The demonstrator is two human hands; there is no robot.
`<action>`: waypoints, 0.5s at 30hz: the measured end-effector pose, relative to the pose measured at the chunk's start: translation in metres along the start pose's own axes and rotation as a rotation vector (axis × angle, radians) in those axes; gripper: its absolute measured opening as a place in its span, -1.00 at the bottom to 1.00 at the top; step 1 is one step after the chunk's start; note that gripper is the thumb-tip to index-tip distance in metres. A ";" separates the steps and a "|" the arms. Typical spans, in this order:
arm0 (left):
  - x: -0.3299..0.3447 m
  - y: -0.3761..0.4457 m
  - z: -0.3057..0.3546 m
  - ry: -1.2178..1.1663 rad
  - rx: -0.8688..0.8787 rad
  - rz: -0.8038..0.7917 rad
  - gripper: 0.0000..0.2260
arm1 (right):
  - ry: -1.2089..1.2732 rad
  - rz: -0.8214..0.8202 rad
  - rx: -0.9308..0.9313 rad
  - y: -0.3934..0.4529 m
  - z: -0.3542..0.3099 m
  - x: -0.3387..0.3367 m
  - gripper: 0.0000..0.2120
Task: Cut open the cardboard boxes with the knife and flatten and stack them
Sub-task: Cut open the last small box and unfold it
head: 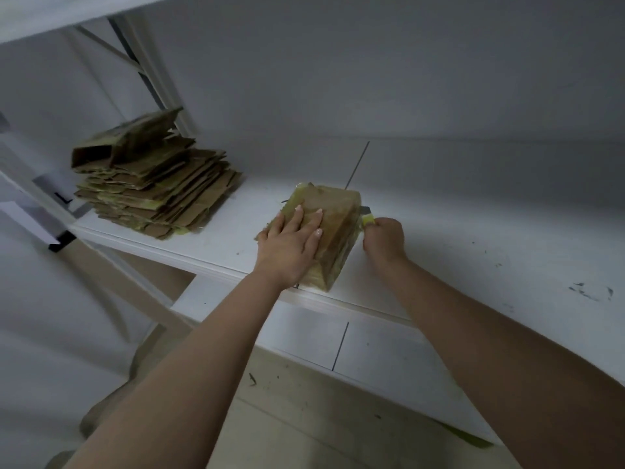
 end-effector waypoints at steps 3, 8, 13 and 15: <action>0.002 0.002 0.012 0.009 -0.058 -0.007 -0.57 | -0.019 -0.021 0.038 0.016 -0.006 -0.003 -0.67; 0.001 0.004 0.012 -0.001 -0.067 0.001 -0.57 | 0.018 -0.040 0.082 0.013 0.003 -0.006 -0.74; 0.001 0.002 0.014 0.000 -0.074 0.015 -0.57 | 0.026 -0.195 0.055 -0.019 0.003 0.002 -0.85; 0.002 0.000 0.014 -0.001 -0.083 0.022 -0.57 | 0.067 -0.219 0.053 -0.030 0.003 0.004 -0.76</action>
Point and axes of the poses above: each hand's wrist, its own y-axis towards the middle knuckle, its own x-axis out of the palm, z = x × y, the point moved 4 cm from there along y, towards the middle knuckle, and after that the axes turned 8 degrees about -x, right-handed, at the moved point
